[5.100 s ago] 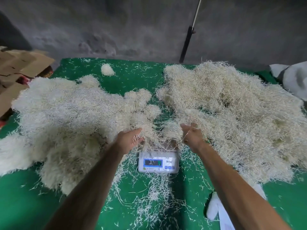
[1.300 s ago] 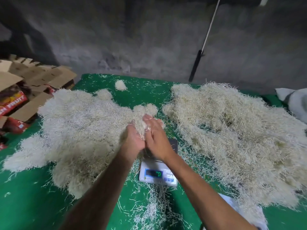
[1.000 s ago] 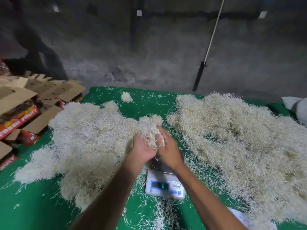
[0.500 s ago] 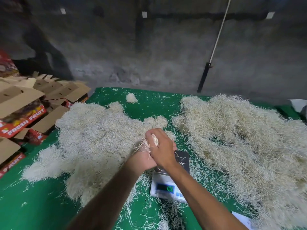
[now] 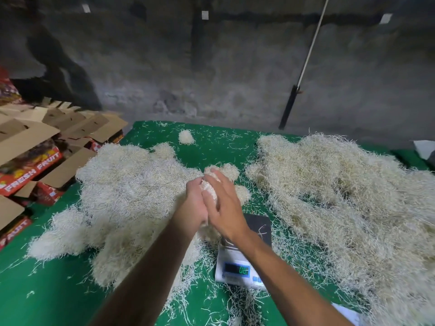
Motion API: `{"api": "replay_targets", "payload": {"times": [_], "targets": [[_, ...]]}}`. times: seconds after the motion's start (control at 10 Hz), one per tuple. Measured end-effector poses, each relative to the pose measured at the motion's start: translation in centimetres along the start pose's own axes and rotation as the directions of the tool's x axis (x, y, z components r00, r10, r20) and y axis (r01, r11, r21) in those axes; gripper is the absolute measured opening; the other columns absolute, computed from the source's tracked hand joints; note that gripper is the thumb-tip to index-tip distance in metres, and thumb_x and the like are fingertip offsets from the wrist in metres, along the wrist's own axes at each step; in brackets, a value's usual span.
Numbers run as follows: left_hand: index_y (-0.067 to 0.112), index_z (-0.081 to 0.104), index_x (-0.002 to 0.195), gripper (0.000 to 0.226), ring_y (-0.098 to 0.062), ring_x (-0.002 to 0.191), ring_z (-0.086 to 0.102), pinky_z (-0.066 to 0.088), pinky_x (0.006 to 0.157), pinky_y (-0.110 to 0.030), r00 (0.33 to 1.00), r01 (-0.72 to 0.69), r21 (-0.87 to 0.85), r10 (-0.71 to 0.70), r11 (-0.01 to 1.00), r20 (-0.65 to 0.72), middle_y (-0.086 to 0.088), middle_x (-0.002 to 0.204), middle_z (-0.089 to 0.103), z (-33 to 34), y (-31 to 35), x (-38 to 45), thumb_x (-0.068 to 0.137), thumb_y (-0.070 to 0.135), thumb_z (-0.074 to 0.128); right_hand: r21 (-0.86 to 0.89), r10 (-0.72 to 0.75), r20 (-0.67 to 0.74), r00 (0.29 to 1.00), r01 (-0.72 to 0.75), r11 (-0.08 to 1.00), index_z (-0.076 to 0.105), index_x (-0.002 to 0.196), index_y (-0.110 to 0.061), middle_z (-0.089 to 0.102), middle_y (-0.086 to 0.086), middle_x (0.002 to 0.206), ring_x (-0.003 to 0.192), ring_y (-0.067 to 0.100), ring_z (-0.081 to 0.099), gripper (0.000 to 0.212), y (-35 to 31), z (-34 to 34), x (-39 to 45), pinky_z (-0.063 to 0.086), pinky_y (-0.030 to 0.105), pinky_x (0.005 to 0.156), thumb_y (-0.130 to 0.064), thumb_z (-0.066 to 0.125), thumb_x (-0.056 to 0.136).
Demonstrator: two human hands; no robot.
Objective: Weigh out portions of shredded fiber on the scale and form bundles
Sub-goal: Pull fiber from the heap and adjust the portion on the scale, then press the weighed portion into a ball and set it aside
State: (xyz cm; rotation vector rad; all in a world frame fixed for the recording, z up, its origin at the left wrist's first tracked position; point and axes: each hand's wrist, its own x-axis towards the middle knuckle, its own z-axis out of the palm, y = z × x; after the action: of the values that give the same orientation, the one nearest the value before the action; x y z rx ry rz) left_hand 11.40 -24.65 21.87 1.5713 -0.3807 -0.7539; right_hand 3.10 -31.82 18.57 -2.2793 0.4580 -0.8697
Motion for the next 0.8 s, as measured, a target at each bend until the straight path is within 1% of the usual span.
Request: {"api": "replay_targets", "payload": {"times": [0.1,0.2,0.3,0.4,0.5,0.6,0.7,0.8], "targets": [[0.027,0.046,0.135,0.026,0.004,0.112,0.057,0.049,0.099,-0.023,0.993,0.066,-0.084,-0.058,0.994,0.100,0.015,0.126,0.053,1.1,-2.9,0.2,0.112,0.023,0.034,0.001,0.014,-0.077,0.997,-0.013,1.000,0.071,0.113,-0.035,0.059,-0.011,0.125,0.119,0.008,0.051,0.032,-0.4,0.9,0.5,0.040,0.029,0.103,-0.052,0.045,0.105],[0.013,0.060,0.124,0.023,0.015,0.103,0.058,0.044,0.098,-0.014,0.905,0.237,-0.231,-0.128,0.944,0.405,0.010,0.112,0.058,3.0,-2.0,1.1,0.108,0.020,0.045,-0.004,0.202,-0.007,0.979,-0.202,0.979,0.075,0.080,-0.017,0.070,0.001,0.076,0.063,0.014,0.061,0.046,-0.2,-2.4,3.7,0.045,0.027,0.065,-0.043,0.047,0.106],[0.007,0.068,0.106,0.064,-0.027,0.100,0.065,0.052,0.087,-0.044,0.850,0.516,-0.584,-0.289,0.627,0.440,-0.014,0.102,0.069,4.8,-0.2,2.1,0.103,0.059,0.032,0.042,0.181,-0.155,0.971,-0.176,0.983,0.065,0.062,-0.018,0.062,0.000,0.053,0.043,0.010,0.052,0.052,-3.0,-6.0,8.6,0.041,0.024,0.050,-0.035,0.043,0.106],[0.012,0.065,0.098,0.072,-0.026,0.086,0.067,0.049,0.082,-0.041,0.880,0.475,-0.619,-0.331,0.626,0.341,-0.011,0.089,0.072,5.4,-0.7,3.3,0.099,0.071,0.024,-0.072,-0.100,-0.578,0.810,0.072,0.995,0.060,0.068,-0.023,0.058,-0.010,0.068,0.060,0.009,0.054,0.045,-6.9,-8.5,14.0,0.038,0.024,0.054,-0.041,0.039,0.103],[0.011,0.066,0.100,0.077,-0.027,0.080,0.069,0.050,0.087,-0.043,0.867,0.497,-0.618,-0.358,0.609,0.345,-0.012,0.089,0.073,5.8,-0.9,3.8,0.096,0.076,0.026,-0.186,-0.253,-0.676,0.692,0.172,0.967,0.060,0.115,-0.026,0.053,-0.006,0.122,0.109,0.009,0.051,0.031,-5.8,-8.8,15.9,0.045,0.020,0.085,-0.037,0.035,0.102],[0.005,0.062,0.126,0.077,-0.031,0.119,0.061,0.039,0.111,-0.048,0.859,0.508,-0.598,-0.415,0.620,0.299,-0.015,0.124,0.068,5.6,-1.8,3.5,0.101,0.067,0.024,-0.331,0.132,-0.137,0.982,-0.171,0.928,0.038,0.153,-0.022,0.030,0.006,0.160,0.143,0.029,0.035,0.048,-0.1,-5.8,12.9,0.032,0.056,0.119,-0.036,0.037,0.107],[0.006,0.053,0.140,0.075,-0.031,0.135,0.051,0.029,0.120,-0.051,0.848,0.517,-0.592,-0.462,0.618,0.259,-0.016,0.140,0.059,5.0,-3.0,3.3,0.104,0.063,0.021,-0.439,0.542,0.251,0.802,-0.404,0.802,0.027,0.161,-0.026,0.030,0.012,0.165,0.141,0.032,0.044,0.059,5.5,-3.7,7.4,0.038,0.051,0.115,-0.036,0.048,0.107],[0.006,0.051,0.143,0.074,-0.030,0.136,0.049,0.026,0.122,-0.051,0.848,0.516,-0.602,-0.462,0.609,0.259,-0.014,0.144,0.057,5.3,-4.0,3.4,0.105,0.061,0.020,-0.401,0.516,0.191,0.835,-0.414,0.817,0.041,0.155,-0.021,0.070,0.006,0.108,0.079,0.016,0.065,0.050,7.9,-3.5,4.5,0.050,0.023,0.065,-0.019,0.051,0.105]]}}
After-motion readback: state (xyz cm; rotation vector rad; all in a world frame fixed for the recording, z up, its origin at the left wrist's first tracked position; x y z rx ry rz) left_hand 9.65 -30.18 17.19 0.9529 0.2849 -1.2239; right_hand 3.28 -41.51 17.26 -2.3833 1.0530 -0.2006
